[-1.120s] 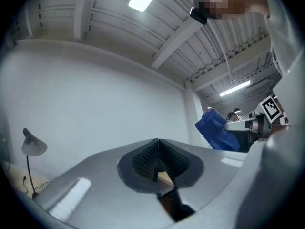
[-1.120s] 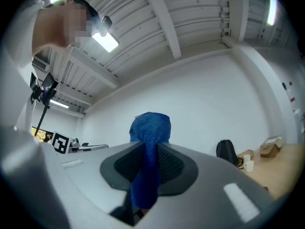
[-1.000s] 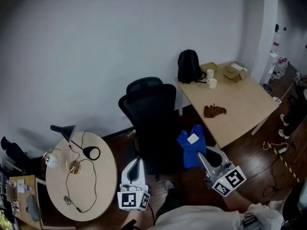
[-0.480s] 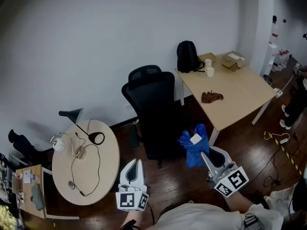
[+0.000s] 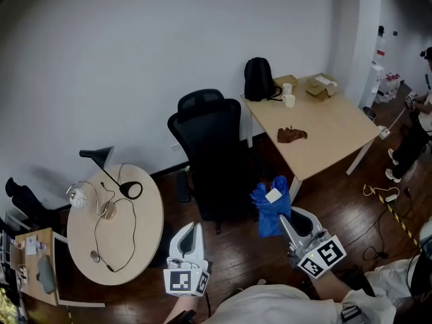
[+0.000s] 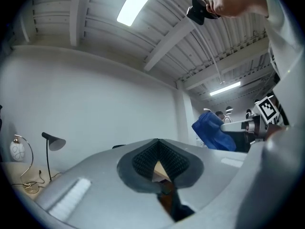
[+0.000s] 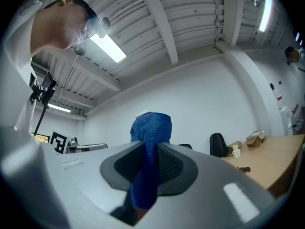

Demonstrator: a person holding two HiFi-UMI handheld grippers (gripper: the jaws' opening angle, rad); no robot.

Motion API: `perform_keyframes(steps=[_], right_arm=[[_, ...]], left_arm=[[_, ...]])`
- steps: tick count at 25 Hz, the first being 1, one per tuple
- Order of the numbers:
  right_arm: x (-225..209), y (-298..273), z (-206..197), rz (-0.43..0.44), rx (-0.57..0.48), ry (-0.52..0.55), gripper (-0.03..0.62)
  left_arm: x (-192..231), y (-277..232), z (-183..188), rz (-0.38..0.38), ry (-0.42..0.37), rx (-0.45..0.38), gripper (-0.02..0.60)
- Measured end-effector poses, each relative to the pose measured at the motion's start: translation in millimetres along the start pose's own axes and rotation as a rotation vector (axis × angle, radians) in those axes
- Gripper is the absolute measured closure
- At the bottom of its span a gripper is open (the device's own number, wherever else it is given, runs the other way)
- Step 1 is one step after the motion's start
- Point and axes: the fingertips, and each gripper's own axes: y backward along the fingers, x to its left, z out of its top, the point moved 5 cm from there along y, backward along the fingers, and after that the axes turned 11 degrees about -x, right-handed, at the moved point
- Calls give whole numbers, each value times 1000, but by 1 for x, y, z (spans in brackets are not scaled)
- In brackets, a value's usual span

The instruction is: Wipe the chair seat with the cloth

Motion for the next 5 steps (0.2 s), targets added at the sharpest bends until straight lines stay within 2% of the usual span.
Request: perform_keyframes(steps=[5], right_arm=[[-16,-10,3,-9,30,-3,520]], left_arm=[[-2,-17,10,-10,45,-36,531]])
